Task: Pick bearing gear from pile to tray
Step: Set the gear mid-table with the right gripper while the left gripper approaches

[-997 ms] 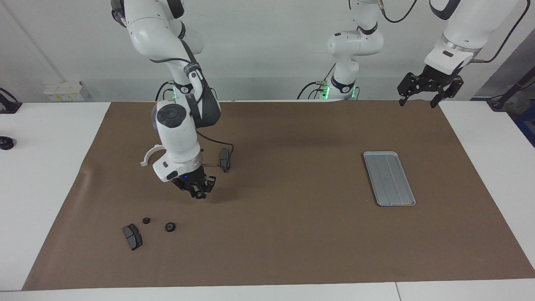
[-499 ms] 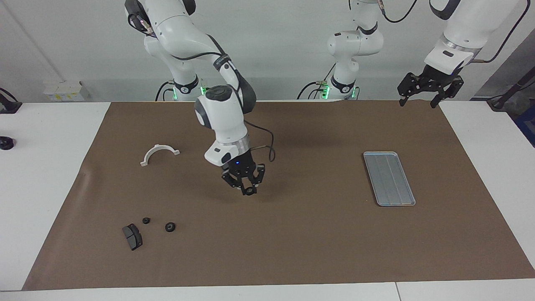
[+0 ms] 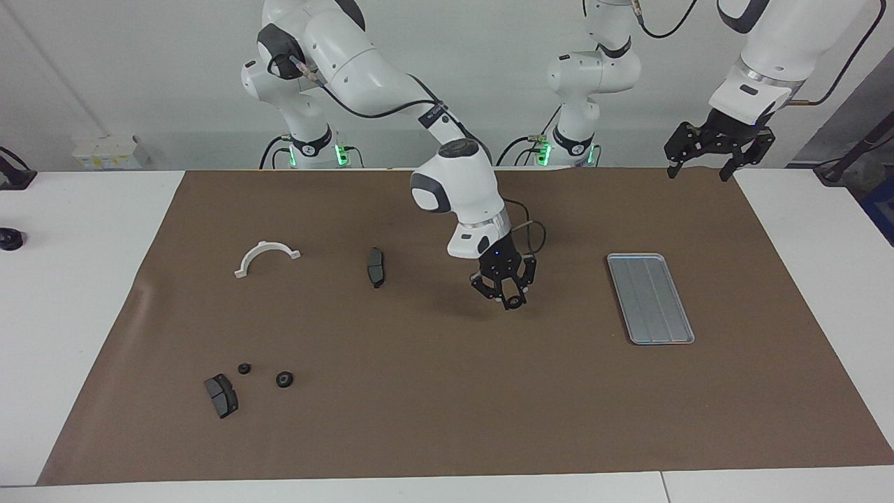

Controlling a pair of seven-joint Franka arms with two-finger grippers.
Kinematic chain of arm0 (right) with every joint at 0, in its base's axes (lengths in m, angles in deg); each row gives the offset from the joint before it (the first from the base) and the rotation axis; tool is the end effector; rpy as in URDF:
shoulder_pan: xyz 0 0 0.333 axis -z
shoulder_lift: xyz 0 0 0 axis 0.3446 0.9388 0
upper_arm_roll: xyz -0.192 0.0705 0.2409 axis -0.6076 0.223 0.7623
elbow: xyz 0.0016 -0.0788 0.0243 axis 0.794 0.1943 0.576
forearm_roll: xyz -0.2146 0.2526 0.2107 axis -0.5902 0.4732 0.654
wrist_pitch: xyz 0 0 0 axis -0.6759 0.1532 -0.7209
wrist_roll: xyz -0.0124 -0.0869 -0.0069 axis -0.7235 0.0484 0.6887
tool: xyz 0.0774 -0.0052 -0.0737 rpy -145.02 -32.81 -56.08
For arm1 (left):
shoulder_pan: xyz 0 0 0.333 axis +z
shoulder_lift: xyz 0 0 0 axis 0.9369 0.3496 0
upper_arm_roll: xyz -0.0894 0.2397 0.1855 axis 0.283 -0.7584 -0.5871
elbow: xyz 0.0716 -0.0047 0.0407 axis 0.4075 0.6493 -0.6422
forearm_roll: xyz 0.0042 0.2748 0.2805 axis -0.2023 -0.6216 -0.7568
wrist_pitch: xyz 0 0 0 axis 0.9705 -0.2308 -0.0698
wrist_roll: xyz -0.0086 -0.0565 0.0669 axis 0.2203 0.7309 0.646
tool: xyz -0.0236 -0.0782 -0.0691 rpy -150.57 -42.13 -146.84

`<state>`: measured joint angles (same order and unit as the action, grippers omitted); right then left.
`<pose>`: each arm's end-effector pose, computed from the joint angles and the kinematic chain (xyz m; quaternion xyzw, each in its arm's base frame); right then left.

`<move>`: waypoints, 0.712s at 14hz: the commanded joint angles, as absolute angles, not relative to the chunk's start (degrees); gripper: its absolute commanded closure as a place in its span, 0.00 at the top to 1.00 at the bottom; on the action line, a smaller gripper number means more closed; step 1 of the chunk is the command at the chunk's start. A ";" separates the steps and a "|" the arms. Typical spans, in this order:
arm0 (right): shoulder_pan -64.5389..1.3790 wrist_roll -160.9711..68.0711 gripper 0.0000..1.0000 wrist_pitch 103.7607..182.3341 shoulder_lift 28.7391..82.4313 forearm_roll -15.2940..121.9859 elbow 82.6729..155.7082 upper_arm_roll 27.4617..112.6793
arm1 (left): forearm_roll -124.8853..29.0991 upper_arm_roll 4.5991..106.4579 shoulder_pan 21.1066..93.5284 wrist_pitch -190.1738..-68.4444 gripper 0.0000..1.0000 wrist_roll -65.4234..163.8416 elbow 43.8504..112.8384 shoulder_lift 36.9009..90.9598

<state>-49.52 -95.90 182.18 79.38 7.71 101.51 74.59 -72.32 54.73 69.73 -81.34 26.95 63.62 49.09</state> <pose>0.5855 0.4778 0.3375 -0.9579 -0.0592 -0.2292 0.1626 0.5272 -0.0211 0.6350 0.9970 -0.0771 0.0073 0.0049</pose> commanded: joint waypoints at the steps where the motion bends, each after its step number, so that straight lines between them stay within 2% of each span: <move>1: -51.18 -99.00 0.64 182.42 82.34 6.14 96.56 74.29 | -72.24 54.35 69.09 -85.74 1.00 27.00 68.01 47.20; 2: -52.14 -100.14 0.75 182.16 82.26 6.06 96.47 74.12 | -72.24 54.35 69.09 -87.06 1.00 27.17 68.98 46.84; 4: -52.59 -103.56 0.85 181.81 82.26 5.97 96.21 73.68 | -72.15 54.35 69.09 -88.04 1.00 27.26 69.43 46.66; 7: -50.84 -103.15 0.85 177.34 80.42 5.79 94.28 71.23 | -72.15 54.35 69.10 -96.44 1.00 27.52 71.18 49.37; 10: -42.86 -96.31 0.84 175.83 78.66 6.76 93.05 71.30 | -72.15 54.35 67.70 -105.50 1.00 31.81 71.19 54.90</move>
